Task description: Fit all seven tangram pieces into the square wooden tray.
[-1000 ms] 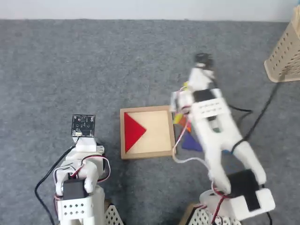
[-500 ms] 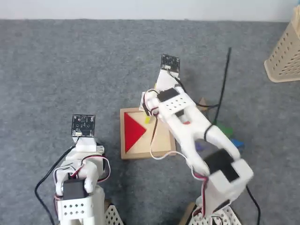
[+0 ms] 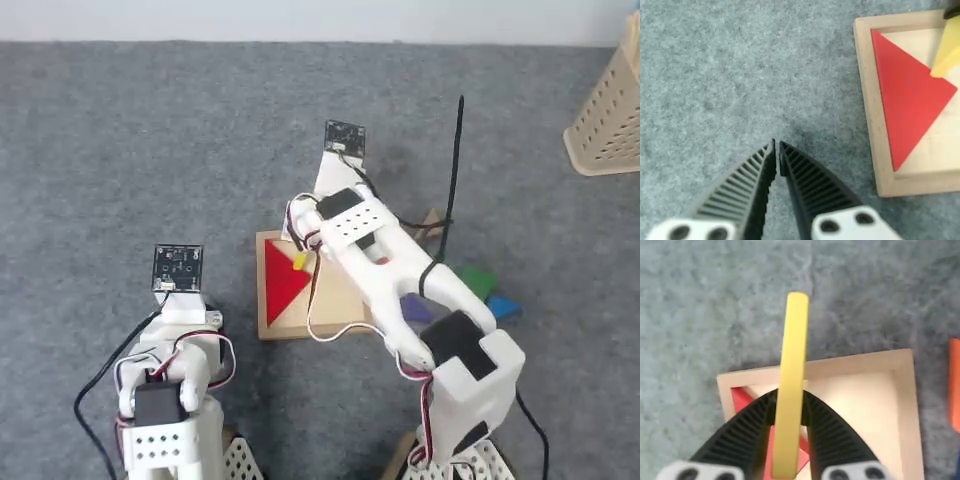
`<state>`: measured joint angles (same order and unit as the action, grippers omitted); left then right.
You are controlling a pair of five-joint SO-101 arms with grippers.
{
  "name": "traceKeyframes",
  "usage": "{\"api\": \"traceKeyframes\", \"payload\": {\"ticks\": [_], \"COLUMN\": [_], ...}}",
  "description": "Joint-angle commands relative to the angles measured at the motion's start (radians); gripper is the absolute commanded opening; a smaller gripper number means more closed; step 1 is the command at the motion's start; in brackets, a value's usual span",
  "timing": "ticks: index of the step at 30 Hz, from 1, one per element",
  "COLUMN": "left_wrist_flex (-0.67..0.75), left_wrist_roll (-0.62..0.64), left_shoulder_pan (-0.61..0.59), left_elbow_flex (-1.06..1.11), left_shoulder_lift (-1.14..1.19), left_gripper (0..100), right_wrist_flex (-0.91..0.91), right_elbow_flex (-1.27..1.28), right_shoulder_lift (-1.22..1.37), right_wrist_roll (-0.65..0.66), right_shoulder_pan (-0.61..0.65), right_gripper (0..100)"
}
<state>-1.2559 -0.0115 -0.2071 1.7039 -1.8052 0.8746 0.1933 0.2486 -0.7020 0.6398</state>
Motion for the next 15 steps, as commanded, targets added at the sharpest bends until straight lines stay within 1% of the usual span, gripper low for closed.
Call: {"api": "traceKeyframes", "payload": {"ticks": [1, 4, 8, 15], "left_wrist_flex": [-0.006, -0.006, -0.006, -0.006], "left_wrist_roll": [0.008, 0.008, 0.008, 0.008], "left_shoulder_pan": [-0.005, -0.005, -0.005, -0.005], "left_elbow_flex": [-0.019, -0.019, -0.019, -0.019], "left_shoulder_lift": [-0.021, -0.021, -0.021, -0.021], "left_gripper": [1, 1, 1, 1], "right_wrist_flex": [0.015, 0.018, 0.068, 0.081], "right_elbow_flex": [-0.011, -0.009, -0.011, -0.006], "right_shoulder_lift": [-0.027, -0.027, -0.028, -0.028], "right_wrist_roll": [-0.005, -0.005, -0.003, -0.005], "right_shoulder_pan": [0.005, 0.005, 0.004, 0.002], "right_gripper": [0.7, 5.2, 12.1, 12.1]}}
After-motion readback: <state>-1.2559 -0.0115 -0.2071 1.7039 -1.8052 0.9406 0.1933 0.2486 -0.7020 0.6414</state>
